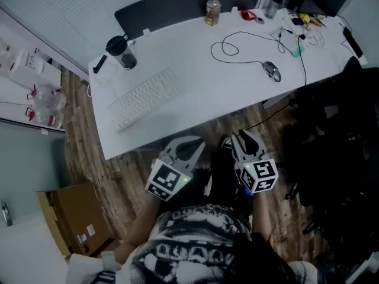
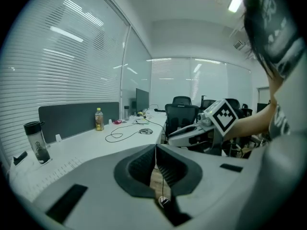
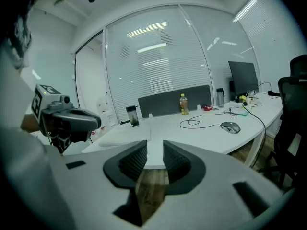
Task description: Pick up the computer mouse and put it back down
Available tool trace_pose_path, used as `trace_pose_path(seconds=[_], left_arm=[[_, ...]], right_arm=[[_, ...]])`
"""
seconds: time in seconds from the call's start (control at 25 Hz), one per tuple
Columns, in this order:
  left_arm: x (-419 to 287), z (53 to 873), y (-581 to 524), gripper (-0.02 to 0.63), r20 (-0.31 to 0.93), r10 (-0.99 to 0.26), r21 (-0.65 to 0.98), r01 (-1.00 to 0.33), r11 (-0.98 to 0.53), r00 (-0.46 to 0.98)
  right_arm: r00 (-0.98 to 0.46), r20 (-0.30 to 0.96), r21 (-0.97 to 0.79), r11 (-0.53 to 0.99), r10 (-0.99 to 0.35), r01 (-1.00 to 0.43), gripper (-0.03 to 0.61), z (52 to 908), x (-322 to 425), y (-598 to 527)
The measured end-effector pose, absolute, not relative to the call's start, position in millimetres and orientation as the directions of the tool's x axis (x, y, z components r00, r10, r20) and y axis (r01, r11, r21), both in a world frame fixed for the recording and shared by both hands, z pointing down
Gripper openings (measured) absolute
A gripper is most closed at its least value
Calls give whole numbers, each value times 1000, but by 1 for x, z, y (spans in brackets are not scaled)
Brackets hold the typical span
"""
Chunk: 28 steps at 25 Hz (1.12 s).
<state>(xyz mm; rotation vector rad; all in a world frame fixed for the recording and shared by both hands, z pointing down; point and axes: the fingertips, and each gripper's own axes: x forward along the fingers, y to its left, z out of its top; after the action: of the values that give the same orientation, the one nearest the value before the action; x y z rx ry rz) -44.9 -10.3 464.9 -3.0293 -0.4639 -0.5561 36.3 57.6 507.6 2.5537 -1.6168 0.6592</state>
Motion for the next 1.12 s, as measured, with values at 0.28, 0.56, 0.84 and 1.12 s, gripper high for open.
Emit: trace_pose_path(seconds=[0.28, 0.56, 0.84, 1.12], left_arm=[[-59, 468, -6, 5, 344, 316, 41, 322, -946, 884], [-70, 473, 1, 5, 334, 320, 44, 324, -945, 887], [-75, 481, 13, 5, 331, 321, 46, 324, -945, 887], [-74, 481, 33, 5, 326, 345, 32, 354, -935, 880]], right_arm=[[373, 339, -180, -449, -864, -875, -6, 489, 10, 57], [315, 339, -169, -386, -887, -907, -6, 490, -12, 55], [277, 322, -161, -341, -905, -926, -6, 485, -20, 63], [284, 324, -149, -345, -903, -927, -6, 483, -15, 81]])
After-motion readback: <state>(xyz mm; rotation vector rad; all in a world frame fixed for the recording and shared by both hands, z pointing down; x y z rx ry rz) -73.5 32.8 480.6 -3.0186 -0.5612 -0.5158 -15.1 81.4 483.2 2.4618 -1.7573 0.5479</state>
